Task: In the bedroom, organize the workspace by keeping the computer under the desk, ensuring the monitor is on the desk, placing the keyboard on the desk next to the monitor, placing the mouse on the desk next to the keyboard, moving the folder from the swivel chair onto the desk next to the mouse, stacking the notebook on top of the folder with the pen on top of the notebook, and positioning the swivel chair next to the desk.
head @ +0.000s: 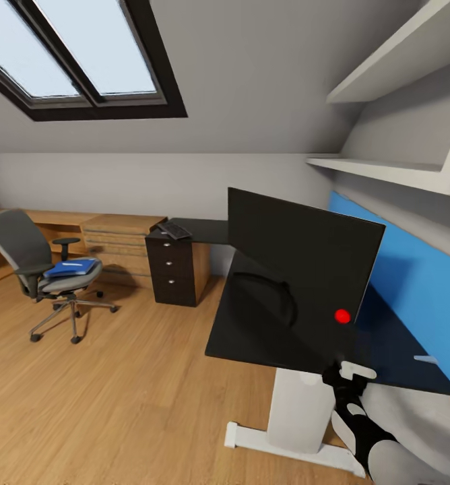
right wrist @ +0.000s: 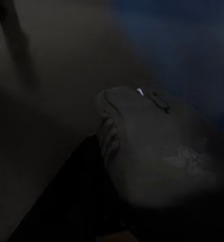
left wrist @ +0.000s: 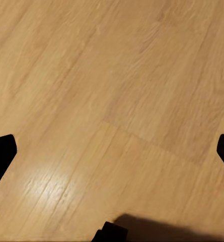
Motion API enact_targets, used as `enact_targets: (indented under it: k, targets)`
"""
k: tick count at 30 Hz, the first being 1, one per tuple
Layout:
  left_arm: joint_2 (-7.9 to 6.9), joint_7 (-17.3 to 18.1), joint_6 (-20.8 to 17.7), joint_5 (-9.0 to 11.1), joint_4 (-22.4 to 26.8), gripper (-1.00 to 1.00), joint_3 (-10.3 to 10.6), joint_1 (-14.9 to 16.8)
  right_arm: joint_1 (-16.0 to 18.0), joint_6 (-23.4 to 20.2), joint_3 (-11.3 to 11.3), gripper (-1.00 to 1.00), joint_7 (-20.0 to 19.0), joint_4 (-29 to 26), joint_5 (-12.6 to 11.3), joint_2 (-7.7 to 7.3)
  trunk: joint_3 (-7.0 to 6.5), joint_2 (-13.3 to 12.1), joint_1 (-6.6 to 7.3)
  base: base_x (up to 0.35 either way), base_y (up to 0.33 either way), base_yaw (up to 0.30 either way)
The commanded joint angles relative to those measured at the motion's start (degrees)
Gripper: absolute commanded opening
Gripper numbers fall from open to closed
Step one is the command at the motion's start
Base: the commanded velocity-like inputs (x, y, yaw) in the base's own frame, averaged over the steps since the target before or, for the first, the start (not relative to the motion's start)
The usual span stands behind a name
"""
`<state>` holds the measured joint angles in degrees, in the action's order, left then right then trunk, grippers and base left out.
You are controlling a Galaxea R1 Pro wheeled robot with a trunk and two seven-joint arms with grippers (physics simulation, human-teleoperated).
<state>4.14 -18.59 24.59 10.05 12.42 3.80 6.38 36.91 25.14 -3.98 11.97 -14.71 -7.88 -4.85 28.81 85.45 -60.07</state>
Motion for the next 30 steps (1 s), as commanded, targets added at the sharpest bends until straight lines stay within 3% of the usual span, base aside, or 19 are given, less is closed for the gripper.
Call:
enact_targets:
  k: [1, 6, 9, 13, 20, 27, 30]
  targets:
    - [-0.01, -0.2, 0.2, 0.5, 0.0, 1.00, 0.4, 0.0, 0.0, 0.3, -0.5, -1.00, -0.5, 1.8, -1.5, 0.01, 0.07, 0.0, 0.03, -0.268, 0.200, 0.000]
    - [-0.01, -0.2, 0.2, 0.5, 0.0, 1.00, 0.4, 0.0, 0.0, 0.3, 0.8, -1.00, -0.6, 2.2, -0.6, 0.50, 0.07, 0.0, 0.03, -0.268, 0.200, 0.000]
    - [-0.01, -0.2, 0.2, 0.5, 0.0, 1.00, 0.4, 0.0, 0.0, 0.3, 2.3, -1.00, -0.6, 2.7, 2.0, 1.64, 0.07, 0.0, 0.03, -0.268, 0.200, 0.000]
    - [-0.01, -0.2, 0.2, 0.5, 0.0, 1.00, 0.4, 0.0, 0.0, 0.3, 2.7, -1.00, -0.6, 3.3, 3.3, 2.42, 0.07, 0.0, 0.03, -0.268, 0.200, 0.000]
    - [-0.01, -0.2, 0.2, 0.5, 0.0, 1.00, 0.4, 0.0, 0.0, 0.3, 3.0, -1.00, -0.6, 5.7, 9.8, 3.94, 0.07, 0.0, 0.03, -0.269, 0.200, 0.000]
    - [-0.01, -0.2, 0.2, 0.5, 0.0, 1.00, 0.4, 0.0, 0.0, 0.2, 3.0, -1.00, -0.6, 6.4, 11.1, 4.15, 0.07, 0.0, 0.03, -0.236, 0.232, 0.000]
    - [0.02, 0.0, 0.2, 0.4, 0.0, 1.00, 0.4, 0.0, 0.0, 0.4, 2.8, -1.00, -0.5, 8.6, 11.4, 6.62, 0.07, 0.0, 0.03, -0.048, 0.313, 0.000]
